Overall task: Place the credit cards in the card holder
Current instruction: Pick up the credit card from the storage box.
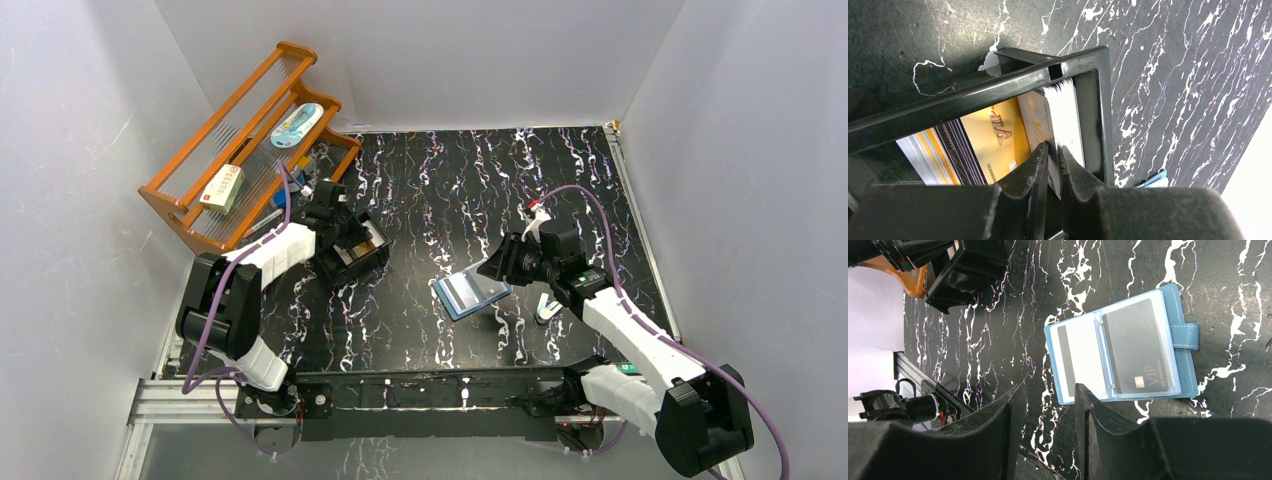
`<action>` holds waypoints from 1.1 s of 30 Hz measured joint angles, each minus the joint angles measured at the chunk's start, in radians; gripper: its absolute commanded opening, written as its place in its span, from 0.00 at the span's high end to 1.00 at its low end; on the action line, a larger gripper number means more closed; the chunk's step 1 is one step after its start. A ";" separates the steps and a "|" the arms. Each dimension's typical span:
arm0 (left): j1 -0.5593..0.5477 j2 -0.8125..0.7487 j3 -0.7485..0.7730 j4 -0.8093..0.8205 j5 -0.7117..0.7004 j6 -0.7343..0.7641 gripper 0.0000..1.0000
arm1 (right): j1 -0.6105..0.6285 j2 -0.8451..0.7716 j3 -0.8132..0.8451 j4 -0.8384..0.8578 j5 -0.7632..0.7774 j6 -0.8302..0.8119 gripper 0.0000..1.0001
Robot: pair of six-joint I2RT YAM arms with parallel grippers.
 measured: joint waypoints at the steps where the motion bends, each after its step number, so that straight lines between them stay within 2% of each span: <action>1: 0.000 0.000 0.003 -0.006 0.000 0.000 0.91 | 0.000 0.000 0.000 0.000 -0.002 0.000 0.52; 9: 0.001 0.003 0.036 -0.076 -0.017 0.001 0.97 | 0.000 0.000 -0.003 0.003 -0.020 0.004 0.52; 17: 0.002 0.003 0.056 -0.139 -0.027 0.003 0.98 | 0.000 0.000 -0.014 0.018 -0.039 0.024 0.51; 20: 0.002 0.003 0.065 -0.159 -0.028 0.005 0.91 | 0.000 -0.001 -0.018 0.027 -0.045 0.028 0.51; 22: 0.002 0.003 0.073 -0.171 -0.028 0.008 0.89 | 0.000 -0.005 -0.026 0.032 -0.049 0.031 0.51; 25: 0.002 0.003 0.084 -0.179 -0.027 0.011 0.94 | 0.000 -0.005 -0.033 0.036 -0.052 0.035 0.51; 33: 0.002 0.003 0.085 -0.185 -0.027 0.015 0.98 | 0.000 -0.004 -0.043 0.055 -0.065 0.048 0.51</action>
